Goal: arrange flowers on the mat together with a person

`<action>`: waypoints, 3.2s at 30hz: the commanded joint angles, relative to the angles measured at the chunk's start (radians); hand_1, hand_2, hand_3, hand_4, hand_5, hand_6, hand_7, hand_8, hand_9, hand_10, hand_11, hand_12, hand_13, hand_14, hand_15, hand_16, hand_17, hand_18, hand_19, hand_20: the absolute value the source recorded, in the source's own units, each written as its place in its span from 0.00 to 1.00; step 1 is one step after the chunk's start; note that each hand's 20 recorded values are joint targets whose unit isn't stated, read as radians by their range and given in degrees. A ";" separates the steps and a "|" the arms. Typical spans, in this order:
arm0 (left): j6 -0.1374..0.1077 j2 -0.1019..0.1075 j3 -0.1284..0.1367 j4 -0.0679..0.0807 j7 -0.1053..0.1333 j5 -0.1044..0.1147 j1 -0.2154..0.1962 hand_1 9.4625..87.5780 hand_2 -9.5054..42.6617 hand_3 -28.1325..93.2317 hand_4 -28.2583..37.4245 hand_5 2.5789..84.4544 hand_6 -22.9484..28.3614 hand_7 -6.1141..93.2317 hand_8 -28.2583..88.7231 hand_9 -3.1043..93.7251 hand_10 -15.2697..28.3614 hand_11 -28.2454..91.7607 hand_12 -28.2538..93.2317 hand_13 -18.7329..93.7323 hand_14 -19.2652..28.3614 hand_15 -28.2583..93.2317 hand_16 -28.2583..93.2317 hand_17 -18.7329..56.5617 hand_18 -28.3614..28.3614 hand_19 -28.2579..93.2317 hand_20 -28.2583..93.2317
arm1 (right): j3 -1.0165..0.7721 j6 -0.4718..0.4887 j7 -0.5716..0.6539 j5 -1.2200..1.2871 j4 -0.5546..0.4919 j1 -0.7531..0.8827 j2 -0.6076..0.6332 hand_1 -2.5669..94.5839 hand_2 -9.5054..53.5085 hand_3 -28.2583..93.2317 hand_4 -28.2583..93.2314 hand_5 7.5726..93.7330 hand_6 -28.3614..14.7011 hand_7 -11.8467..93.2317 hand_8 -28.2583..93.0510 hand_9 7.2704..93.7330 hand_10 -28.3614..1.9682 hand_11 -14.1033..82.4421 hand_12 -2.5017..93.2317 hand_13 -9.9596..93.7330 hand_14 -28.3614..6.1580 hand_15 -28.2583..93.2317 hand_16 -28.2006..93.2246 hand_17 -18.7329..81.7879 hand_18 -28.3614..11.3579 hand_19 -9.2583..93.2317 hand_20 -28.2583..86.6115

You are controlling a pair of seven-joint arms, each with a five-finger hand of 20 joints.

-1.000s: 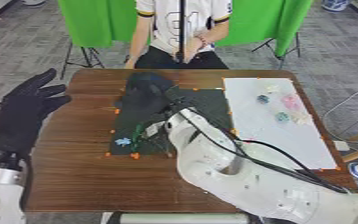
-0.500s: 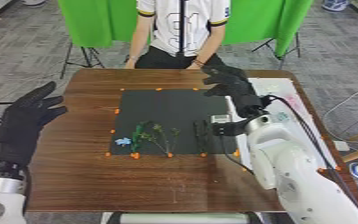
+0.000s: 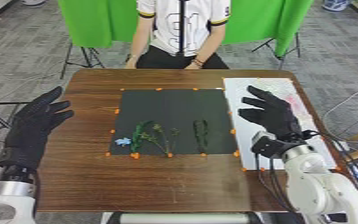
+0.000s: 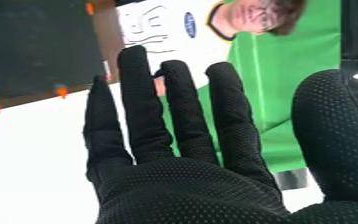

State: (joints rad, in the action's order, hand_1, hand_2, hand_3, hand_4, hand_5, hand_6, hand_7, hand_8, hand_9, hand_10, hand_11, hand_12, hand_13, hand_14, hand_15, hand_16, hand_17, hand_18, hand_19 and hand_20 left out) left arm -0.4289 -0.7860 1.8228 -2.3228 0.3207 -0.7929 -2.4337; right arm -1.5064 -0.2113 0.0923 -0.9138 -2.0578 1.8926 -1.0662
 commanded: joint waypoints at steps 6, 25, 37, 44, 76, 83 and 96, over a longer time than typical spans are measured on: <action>-0.019 -0.013 -0.016 0.003 -0.006 -0.002 -0.009 0.18 0.26 0.89 0.00 0.38 0.57 0.24 0.14 0.35 0.77 0.51 0.31 0.34 0.90 0.72 0.14 0.14 0.90 0.67 0.32 | -0.009 0.003 -0.011 -0.029 -0.003 0.000 -0.007 0.25 0.24 0.86 0.03 0.43 0.65 0.28 0.12 0.44 0.39 0.32 0.18 0.45 0.22 0.64 0.31 0.25 0.02 0.57 0.38; -0.031 -0.015 -0.023 0.000 -0.006 0.008 -0.004 0.19 0.26 0.89 0.01 0.37 0.58 0.24 0.14 0.37 0.78 0.53 0.31 0.37 0.93 0.75 0.13 0.14 0.90 0.67 0.32 | -0.010 -0.017 -0.012 -0.006 -0.002 -0.002 -0.004 0.25 0.24 0.86 0.03 0.44 0.65 0.28 0.12 0.47 0.38 0.34 0.18 0.47 0.23 0.67 0.31 0.25 0.03 0.57 0.39; -0.030 -0.009 -0.029 0.001 -0.004 0.015 0.004 0.19 0.27 0.89 0.01 0.37 0.58 0.24 0.14 0.36 0.78 0.53 0.31 0.37 0.94 0.75 0.13 0.14 0.90 0.68 0.32 | -0.006 -0.015 -0.018 -0.007 0.001 -0.009 -0.001 0.25 0.24 0.87 0.03 0.45 0.65 0.28 0.12 0.48 0.38 0.34 0.18 0.47 0.23 0.68 0.30 0.25 0.04 0.57 0.40; -0.029 -0.009 -0.032 0.002 -0.009 0.013 0.009 0.19 0.27 0.89 0.01 0.38 0.58 0.24 0.14 0.36 0.78 0.53 0.31 0.37 0.94 0.75 0.13 0.14 0.90 0.67 0.32 | -0.013 -0.014 -0.018 -0.006 0.000 -0.005 0.001 0.25 0.24 0.87 0.03 0.45 0.65 0.28 0.12 0.48 0.39 0.34 0.18 0.47 0.23 0.68 0.30 0.25 0.04 0.57 0.40; -0.022 0.003 -0.041 0.002 -0.016 0.012 0.008 0.19 0.27 0.89 0.01 0.38 0.58 0.25 0.14 0.36 0.78 0.53 0.31 0.37 0.94 0.76 0.13 0.14 0.90 0.68 0.32 | -0.013 -0.013 -0.014 -0.011 0.001 0.010 0.009 0.25 0.24 0.86 0.03 0.45 0.65 0.28 0.13 0.49 0.38 0.35 0.18 0.48 0.23 0.68 0.30 0.25 0.04 0.57 0.40; -0.018 0.001 -0.040 0.002 -0.025 0.010 0.013 0.19 0.27 0.89 0.02 0.38 0.58 0.25 0.14 0.36 0.78 0.53 0.31 0.37 0.94 0.76 0.13 0.14 0.90 0.68 0.32 | -0.017 -0.010 -0.014 -0.015 0.000 0.016 0.007 0.25 0.24 0.86 0.03 0.45 0.65 0.28 0.12 0.49 0.38 0.35 0.18 0.48 0.23 0.68 0.30 0.25 0.04 0.57 0.40; -0.021 0.008 -0.048 0.007 -0.015 0.014 0.024 0.19 0.27 0.89 0.02 0.38 0.58 0.25 0.14 0.36 0.78 0.53 0.31 0.37 0.94 0.76 0.13 0.14 0.90 0.68 0.32 | -0.010 -0.006 -0.018 -0.015 0.005 -0.001 0.009 0.25 0.24 0.86 0.03 0.45 0.65 0.28 0.12 0.49 0.38 0.35 0.18 0.48 0.22 0.68 0.30 0.25 0.04 0.57 0.40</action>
State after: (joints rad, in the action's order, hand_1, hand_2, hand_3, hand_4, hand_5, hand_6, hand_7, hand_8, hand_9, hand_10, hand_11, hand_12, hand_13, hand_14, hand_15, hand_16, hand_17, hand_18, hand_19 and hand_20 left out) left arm -0.4503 -0.7790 1.7822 -2.3227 0.3119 -0.7823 -2.4101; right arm -1.5183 -0.2171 0.0826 -0.9225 -2.0533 1.8931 -1.0600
